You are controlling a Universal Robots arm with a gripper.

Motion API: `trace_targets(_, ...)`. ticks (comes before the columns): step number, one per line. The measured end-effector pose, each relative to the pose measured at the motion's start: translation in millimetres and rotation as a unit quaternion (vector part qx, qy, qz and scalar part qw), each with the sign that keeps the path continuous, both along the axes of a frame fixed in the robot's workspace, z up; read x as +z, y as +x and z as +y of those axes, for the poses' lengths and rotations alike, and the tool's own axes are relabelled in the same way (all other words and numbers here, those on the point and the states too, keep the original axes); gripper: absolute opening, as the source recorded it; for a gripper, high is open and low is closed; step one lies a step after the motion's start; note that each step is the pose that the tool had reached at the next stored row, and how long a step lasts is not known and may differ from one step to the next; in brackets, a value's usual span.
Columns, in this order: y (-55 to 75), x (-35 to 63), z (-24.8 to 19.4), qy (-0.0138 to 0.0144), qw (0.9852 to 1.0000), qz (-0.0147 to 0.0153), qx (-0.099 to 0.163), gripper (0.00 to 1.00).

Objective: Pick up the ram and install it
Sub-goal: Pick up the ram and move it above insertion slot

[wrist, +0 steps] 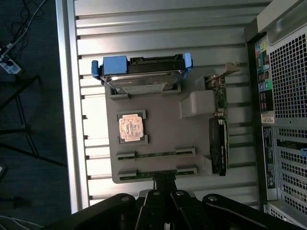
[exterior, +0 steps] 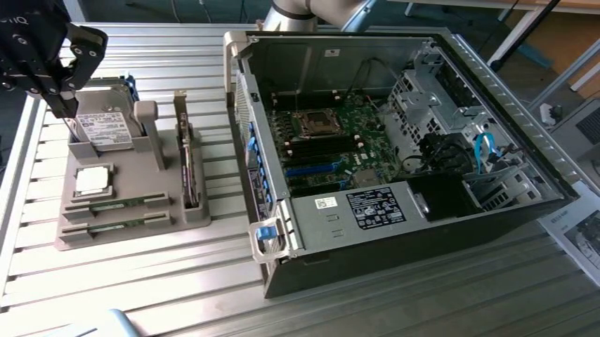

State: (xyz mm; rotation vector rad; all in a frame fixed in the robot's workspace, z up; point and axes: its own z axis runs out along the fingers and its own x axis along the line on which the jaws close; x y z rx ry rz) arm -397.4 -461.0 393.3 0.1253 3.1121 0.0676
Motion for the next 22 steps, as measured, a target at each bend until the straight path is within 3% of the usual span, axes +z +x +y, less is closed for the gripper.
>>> trace_targets(16,0.0,0.0,0.0,0.0,1.0,0.0,0.004,0.11)
trace_targets(22,0.0,0.0,-0.2,0.0,0.9994,-0.0007,0.035,0.11)
